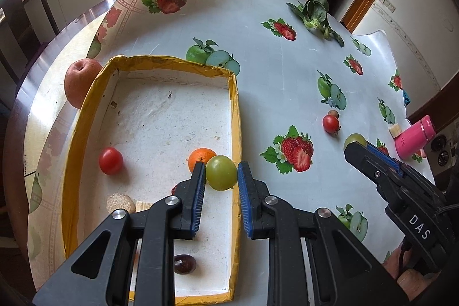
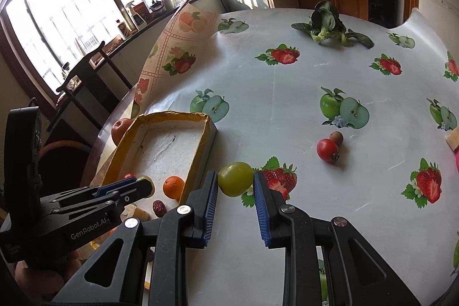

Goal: Organize fruits
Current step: 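Carry both grapes into the tray and open both tools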

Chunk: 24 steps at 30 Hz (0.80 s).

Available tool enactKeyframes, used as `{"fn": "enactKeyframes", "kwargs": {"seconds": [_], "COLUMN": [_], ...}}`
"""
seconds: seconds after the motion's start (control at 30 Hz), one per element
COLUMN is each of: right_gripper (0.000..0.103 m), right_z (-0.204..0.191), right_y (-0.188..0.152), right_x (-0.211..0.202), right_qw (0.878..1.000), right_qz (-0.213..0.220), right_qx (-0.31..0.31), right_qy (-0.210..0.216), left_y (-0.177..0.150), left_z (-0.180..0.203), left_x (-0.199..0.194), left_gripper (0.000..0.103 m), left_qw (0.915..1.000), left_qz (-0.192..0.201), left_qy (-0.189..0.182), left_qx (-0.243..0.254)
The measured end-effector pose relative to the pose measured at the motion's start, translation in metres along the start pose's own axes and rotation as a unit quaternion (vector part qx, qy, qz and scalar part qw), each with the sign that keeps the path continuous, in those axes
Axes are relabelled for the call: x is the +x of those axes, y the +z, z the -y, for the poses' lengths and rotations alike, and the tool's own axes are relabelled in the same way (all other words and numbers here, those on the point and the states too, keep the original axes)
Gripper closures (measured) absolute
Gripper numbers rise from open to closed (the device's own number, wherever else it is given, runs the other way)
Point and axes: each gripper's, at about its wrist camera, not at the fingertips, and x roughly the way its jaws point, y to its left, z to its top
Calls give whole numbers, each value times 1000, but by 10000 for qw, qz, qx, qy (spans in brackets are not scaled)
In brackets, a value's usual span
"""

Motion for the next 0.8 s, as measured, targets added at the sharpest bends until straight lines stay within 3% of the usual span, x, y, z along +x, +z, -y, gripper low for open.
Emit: {"fn": "enactKeyframes", "kwargs": {"seconds": [0.8], "right_gripper": [77], "right_z": [-61], "right_y": [23], "right_x": [46], "right_qw": [9981], "right_qz": [-201], "right_qx": [-444], "right_qy": [387], "left_y": [15], "left_z": [-54], "left_x": [11], "left_gripper": [83], "left_qw": [9991], "left_qz": [-47], "left_qy": [238], "left_qx": [-345]}}
